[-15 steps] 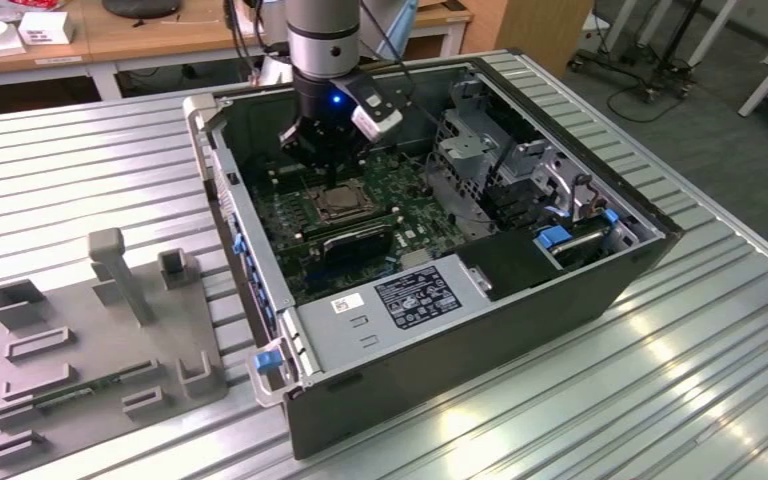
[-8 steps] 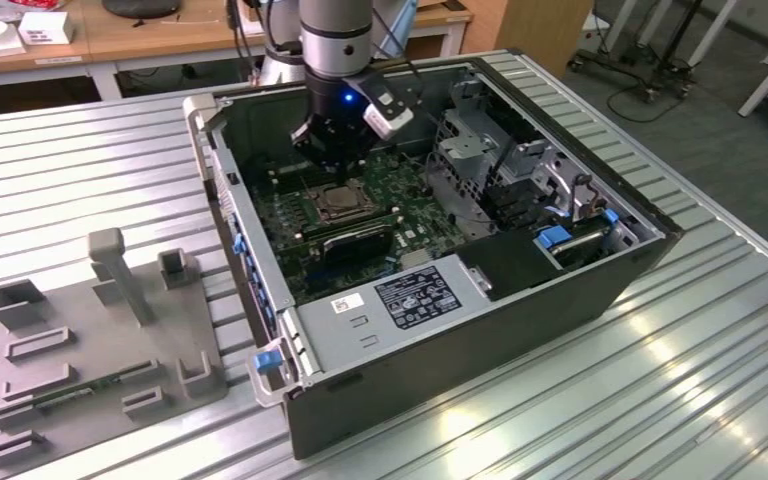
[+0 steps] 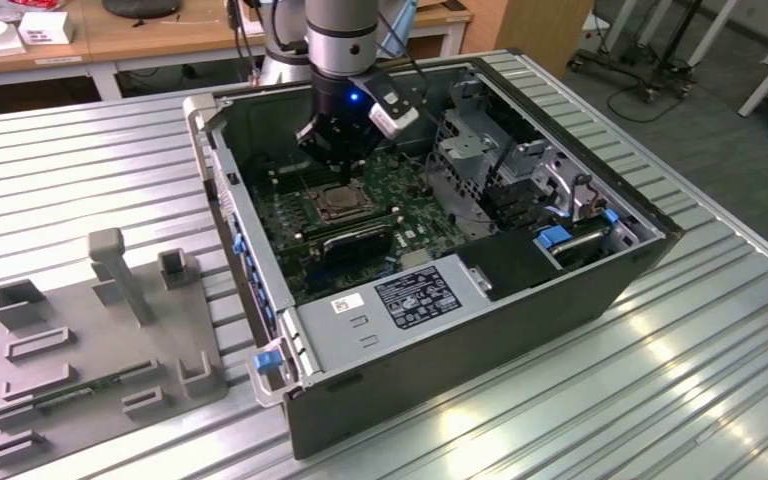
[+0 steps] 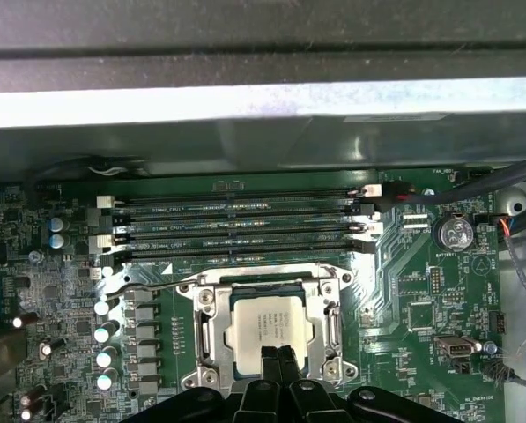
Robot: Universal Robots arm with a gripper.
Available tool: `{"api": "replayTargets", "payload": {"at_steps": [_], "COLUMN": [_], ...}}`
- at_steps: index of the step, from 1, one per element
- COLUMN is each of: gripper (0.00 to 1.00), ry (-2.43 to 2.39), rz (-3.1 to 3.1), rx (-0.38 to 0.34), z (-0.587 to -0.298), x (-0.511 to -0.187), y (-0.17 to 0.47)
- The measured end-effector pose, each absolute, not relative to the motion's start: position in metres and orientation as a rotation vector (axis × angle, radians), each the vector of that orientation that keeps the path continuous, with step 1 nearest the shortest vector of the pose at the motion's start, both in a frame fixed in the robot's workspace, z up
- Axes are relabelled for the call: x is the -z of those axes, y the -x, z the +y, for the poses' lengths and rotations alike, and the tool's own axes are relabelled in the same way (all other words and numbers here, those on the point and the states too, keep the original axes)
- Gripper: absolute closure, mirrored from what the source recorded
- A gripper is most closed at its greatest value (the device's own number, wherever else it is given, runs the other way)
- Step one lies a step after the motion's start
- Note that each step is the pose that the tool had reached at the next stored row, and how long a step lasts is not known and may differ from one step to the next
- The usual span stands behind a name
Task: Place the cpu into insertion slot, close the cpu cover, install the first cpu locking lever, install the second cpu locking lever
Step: 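Close the cpu cover, then install the first cpu locking lever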
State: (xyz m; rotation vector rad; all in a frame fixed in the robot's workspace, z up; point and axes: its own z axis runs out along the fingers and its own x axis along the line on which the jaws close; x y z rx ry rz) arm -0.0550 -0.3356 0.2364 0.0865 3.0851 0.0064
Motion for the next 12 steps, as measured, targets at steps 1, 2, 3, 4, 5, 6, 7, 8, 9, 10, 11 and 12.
{"api": "replayTargets", "payload": {"at_steps": [1,2,3,4,5,6,7,8,9,10,11,12], "gripper": [0.9,0.9,0.9,0.9,0.9,0.9,0.9,0.9,0.9,0.9,0.9,0.9], "ry": [-0.087,-0.086,-0.086,-0.086,-0.086,-0.087,-0.086,-0.087,-0.086,-0.086,-0.086,-0.086], "rz": [3.085,3.085,3.085,3.085,3.085,3.085,3.085,3.085,3.085,3.085,3.085,3.085], "rx": [-0.006,-0.006,-0.006,-0.006,-0.006,-0.006,-0.006,-0.006,-0.006,-0.006,-0.006,-0.006], "z": [-0.3356,-0.3356,-0.3356,-0.3356,-0.3355,-0.3356,-0.3356,-0.3356,-0.3356,-0.3355,-0.3355,-0.3355], "x": [-0.2364,-0.2364,-0.2364,-0.2364,-0.2364,-0.2364,-0.2364,-0.2364,-0.2364,-0.2364,-0.2364,-0.2364], "y": [0.055,0.0547,0.0543,0.0541,0.0541,0.0537,0.0534,0.0534,0.0534,0.0537,0.0541,0.0547]}}
